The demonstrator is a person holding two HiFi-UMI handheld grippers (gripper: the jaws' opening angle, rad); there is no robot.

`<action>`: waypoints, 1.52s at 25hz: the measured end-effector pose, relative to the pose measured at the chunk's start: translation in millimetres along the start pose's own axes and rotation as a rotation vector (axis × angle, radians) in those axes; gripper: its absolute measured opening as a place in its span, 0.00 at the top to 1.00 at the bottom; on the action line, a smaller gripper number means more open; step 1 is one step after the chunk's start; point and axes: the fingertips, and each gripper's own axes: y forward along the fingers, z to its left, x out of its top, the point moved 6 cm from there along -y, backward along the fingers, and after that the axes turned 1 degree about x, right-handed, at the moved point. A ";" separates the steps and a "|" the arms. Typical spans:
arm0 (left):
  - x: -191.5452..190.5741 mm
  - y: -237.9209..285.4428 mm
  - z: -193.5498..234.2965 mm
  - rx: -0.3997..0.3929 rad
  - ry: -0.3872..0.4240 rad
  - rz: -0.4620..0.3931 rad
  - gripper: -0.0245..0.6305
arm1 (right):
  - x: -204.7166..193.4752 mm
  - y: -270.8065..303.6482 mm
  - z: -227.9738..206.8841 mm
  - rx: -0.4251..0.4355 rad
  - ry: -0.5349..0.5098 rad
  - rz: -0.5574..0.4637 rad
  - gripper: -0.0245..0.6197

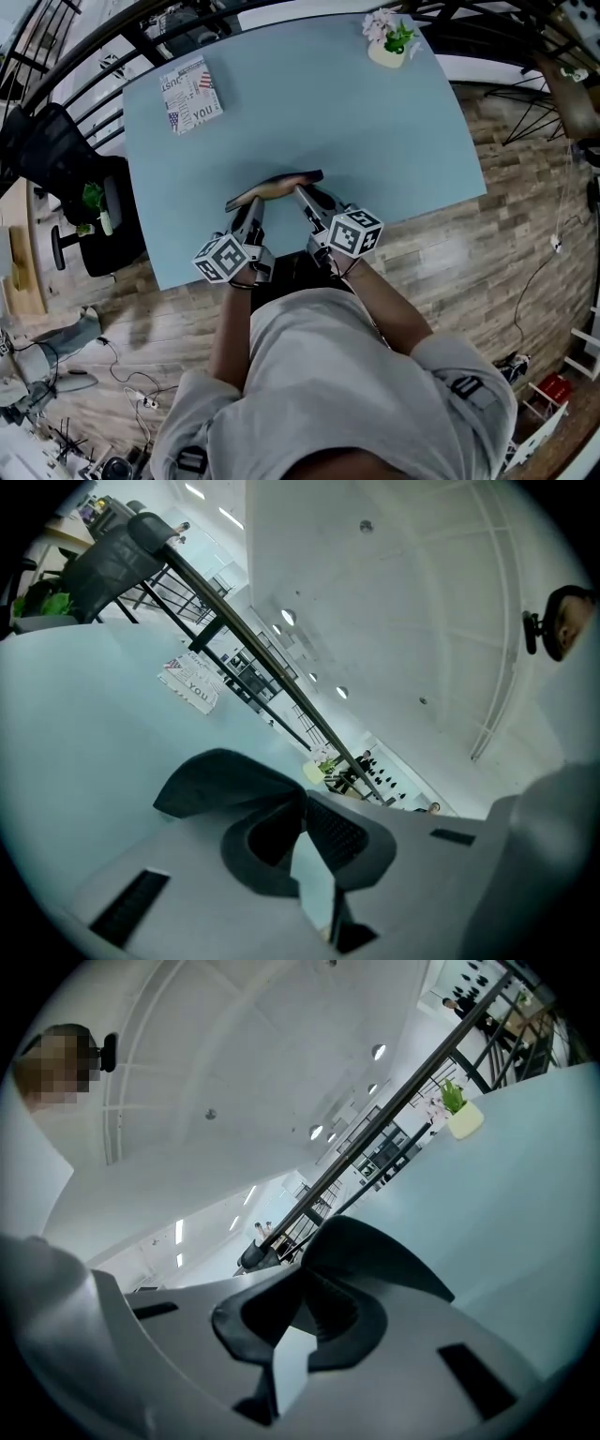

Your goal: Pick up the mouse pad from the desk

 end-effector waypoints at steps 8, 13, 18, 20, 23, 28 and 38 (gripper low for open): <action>39.3 2.2 -4.9 -0.075 0.050 -0.002 0.92 | 22.8 16.9 28.7 -0.018 -0.068 -0.080 0.93; 67.8 -2.2 -17.0 -0.107 0.127 -0.024 0.92 | 40.5 25.8 53.9 -0.016 -0.146 -0.124 0.93; 96.7 -5.7 -38.2 -0.143 0.194 -0.068 0.92 | 64.6 30.0 80.6 -0.002 -0.248 -0.179 0.93; 105.9 -8.1 -47.3 -0.163 0.215 -0.090 0.92 | 73.5 28.9 91.0 0.003 -0.285 -0.204 0.93; 118.7 -13.4 -61.5 -0.185 0.261 -0.123 0.92 | 85.7 26.9 107.6 0.008 -0.344 -0.237 0.93; 134.4 -24.5 -86.3 -0.218 0.313 -0.167 0.92 | 103.8 20.4 131.3 0.028 -0.421 -0.275 0.93; 153.0 -34.0 -107.3 -0.240 0.392 -0.225 0.92 | 125.9 17.4 158.5 0.053 -0.516 -0.310 0.93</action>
